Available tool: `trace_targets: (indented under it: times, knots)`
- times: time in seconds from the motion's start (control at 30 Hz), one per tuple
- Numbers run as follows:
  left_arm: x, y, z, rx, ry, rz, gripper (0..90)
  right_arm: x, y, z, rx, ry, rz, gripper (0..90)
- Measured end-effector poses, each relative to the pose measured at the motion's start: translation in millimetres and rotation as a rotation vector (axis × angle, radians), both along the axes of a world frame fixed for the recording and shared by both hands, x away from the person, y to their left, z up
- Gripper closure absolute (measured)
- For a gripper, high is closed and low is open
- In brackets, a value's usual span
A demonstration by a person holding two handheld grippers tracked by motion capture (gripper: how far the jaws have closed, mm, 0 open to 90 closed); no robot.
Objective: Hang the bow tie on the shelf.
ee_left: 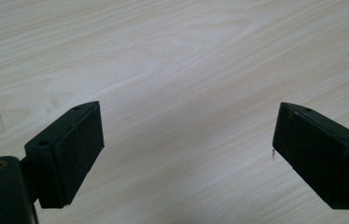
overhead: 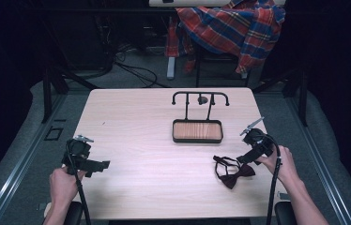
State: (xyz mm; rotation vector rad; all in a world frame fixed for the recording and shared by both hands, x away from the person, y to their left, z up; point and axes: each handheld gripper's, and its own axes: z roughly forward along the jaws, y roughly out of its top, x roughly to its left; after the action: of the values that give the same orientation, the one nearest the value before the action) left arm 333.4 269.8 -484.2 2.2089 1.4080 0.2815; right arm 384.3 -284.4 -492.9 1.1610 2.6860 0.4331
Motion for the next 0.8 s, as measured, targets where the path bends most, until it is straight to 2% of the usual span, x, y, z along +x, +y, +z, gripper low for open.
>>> trace_targets:
  times: [0.1, 0.23, 0.27, 0.4, 0.43, 0.57, 0.6, 0.67, 0.7, 0.73, 0.8]
  knots:
    - [0.0, 0.4, 0.1, -0.002, 0.004, -0.001, 7.8, 0.7, 3.9, -5.2, -0.008, 0.011, 0.004, 8.8]
    - [0.8, -0.4, -0.6, -0.005, 0.009, -0.007, 7.9, 1.1, 11.1, -12.0, 0.000, 0.026, 0.038, 10.7]
    - [1.0, -0.4, -0.7, -0.006, 0.011, -0.008, 7.9, 2.2, 16.1, -15.0, -0.036, 0.045, 0.068, 12.1]
    - [0.8, -0.3, -0.6, -0.005, 0.011, -0.007, 7.9, 3.3, 27.1, -24.4, -0.053, 0.060, 0.101, 13.8]
    - [1.0, -0.3, -0.8, -0.006, 0.013, -0.009, 7.9, 3.9, 28.3, -24.8, -0.066, 0.063, 0.106, 14.2]
    - [1.6, -0.5, -1.4, -0.006, 0.013, -0.011, 7.9, 6.1, 29.8, -28.1, -0.068, 0.066, 0.108, 14.9]
    - [1.8, -0.5, -1.5, -0.005, 0.015, -0.013, 8.0, 6.6, 29.6, -30.2, -0.052, 0.066, 0.099, 15.5]
    - [2.0, -0.8, -1.6, -0.004, 0.015, -0.014, 8.1, 9.4, 27.8, -31.8, -0.063, 0.076, 0.102, 19.5]
    - [2.0, -0.9, -1.7, -0.004, 0.016, -0.014, 8.1, 9.3, 27.4, -33.7, -0.038, 0.082, 0.091, 22.8]
    - [2.0, -1.1, -1.7, -0.002, 0.018, -0.013, 8.3, 11.5, 25.8, -35.7, -0.027, 0.106, 0.098, 28.5]
    - [2.0, -1.1, -1.8, -0.001, 0.019, -0.013, 8.4, 11.9, 25.6, -36.1, -0.025, 0.113, 0.099, 30.2]
